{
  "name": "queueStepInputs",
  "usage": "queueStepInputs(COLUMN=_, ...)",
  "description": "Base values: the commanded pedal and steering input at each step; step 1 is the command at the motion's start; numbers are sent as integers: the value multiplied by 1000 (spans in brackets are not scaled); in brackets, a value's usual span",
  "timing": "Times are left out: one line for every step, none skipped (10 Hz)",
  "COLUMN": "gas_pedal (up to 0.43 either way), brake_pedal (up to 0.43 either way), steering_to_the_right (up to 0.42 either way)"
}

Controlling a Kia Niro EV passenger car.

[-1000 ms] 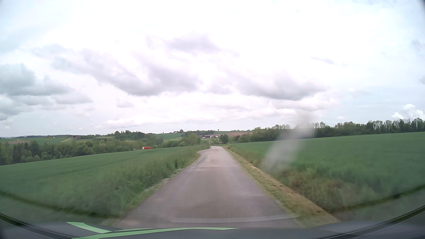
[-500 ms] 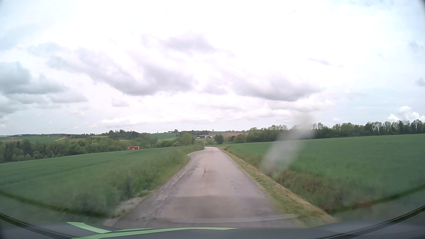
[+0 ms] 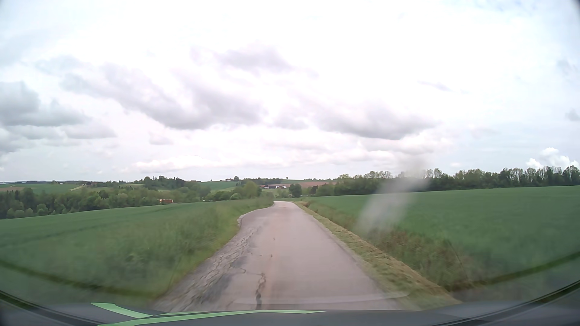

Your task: Follow the waypoints while adhering to traffic rules and regulations

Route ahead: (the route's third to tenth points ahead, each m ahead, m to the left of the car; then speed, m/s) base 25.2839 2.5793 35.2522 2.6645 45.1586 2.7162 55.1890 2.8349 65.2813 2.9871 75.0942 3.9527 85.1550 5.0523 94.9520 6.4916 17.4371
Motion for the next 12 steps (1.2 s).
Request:
queueStepInputs(gas_pedal=0, brake_pedal=0, steering_to_the_right=5)
queueStepInputs(gas_pedal=0, brake_pedal=0, steering_to_the_right=4)
queueStepInputs(gas_pedal=0, brake_pedal=0, steering_to_the_right=3)
queueStepInputs(gas_pedal=0, brake_pedal=0, steering_to_the_right=2)
queueStepInputs(gas_pedal=0, brake_pedal=0, steering_to_the_right=0)
queueStepInputs(gas_pedal=0, brake_pedal=0, steering_to_the_right=0)
queueStepInputs(gas_pedal=0, brake_pedal=0, steering_to_the_right=0)
queueStepInputs(gas_pedal=0, brake_pedal=0, steering_to_the_right=0)
queueStepInputs(gas_pedal=0, brake_pedal=0, steering_to_the_right=0)
queueStepInputs(gas_pedal=0, brake_pedal=0, steering_to_the_right=0)
queueStepInputs(gas_pedal=0, brake_pedal=0, steering_to_the_right=0)
queueStepInputs(gas_pedal=0, brake_pedal=0, steering_to_the_right=0)
